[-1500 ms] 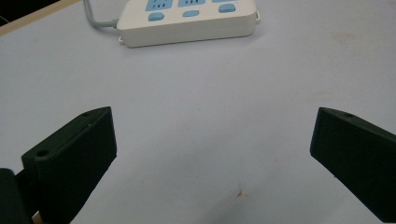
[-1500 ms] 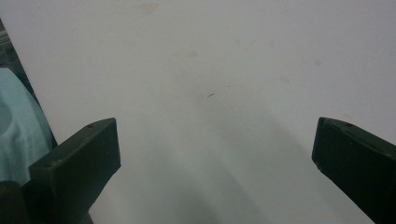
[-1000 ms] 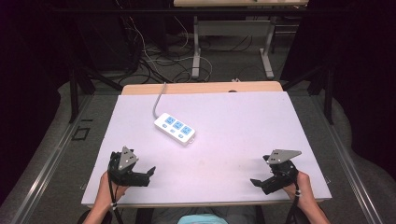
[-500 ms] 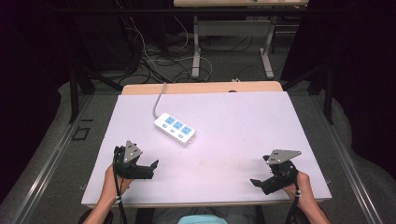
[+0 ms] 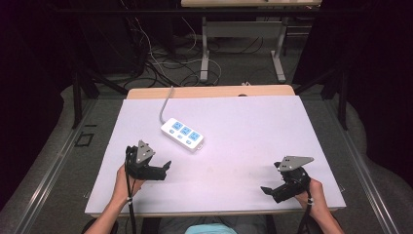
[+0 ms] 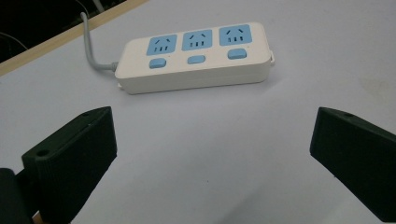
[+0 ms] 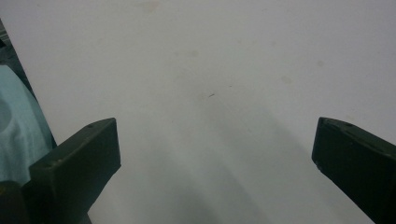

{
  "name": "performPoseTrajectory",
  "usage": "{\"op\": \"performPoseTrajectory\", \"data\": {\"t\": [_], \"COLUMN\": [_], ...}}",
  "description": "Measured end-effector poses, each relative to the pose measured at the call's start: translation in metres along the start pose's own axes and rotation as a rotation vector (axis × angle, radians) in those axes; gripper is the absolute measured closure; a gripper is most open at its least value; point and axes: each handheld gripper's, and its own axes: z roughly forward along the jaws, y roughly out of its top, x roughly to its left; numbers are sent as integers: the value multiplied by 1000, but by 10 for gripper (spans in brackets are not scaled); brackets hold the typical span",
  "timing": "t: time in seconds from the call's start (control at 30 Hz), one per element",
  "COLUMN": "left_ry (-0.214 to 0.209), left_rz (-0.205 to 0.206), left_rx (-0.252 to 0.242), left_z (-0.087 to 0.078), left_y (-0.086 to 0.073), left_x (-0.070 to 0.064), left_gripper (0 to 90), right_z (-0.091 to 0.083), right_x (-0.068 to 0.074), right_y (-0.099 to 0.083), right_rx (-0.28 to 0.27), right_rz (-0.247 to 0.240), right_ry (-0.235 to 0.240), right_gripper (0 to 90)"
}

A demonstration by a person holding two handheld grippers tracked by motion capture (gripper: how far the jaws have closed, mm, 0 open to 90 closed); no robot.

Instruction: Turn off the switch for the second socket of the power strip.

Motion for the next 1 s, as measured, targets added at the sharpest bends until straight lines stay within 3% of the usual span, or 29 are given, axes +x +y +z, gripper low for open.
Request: {"op": "performPoseTrajectory", "data": {"t": [0.37, 0.4, 0.57, 0.8, 1.0], "left_ry": [19, 8, 22, 19, 15], "left_rz": [20, 3, 13, -18, -7], "left_rx": [-1, -2, 4, 6, 14], "left_z": [10, 12, 19, 30, 37], "left_y": [9, 9, 15, 19, 24], "left_x": [5, 5, 12, 17, 18], "left_gripper": [3, 3, 2, 2, 6], "right_z": [0, 1, 0, 1, 0], "right_x": [0, 0, 0, 0, 0], "right_y": [0, 0, 0, 0, 0], "right_rx": [14, 10, 15, 18, 18], "right_rz": [0, -8, -2, -4, -19], "right_ry": [3, 1, 2, 1, 2], "right_gripper": [8, 8, 8, 8, 8]}}
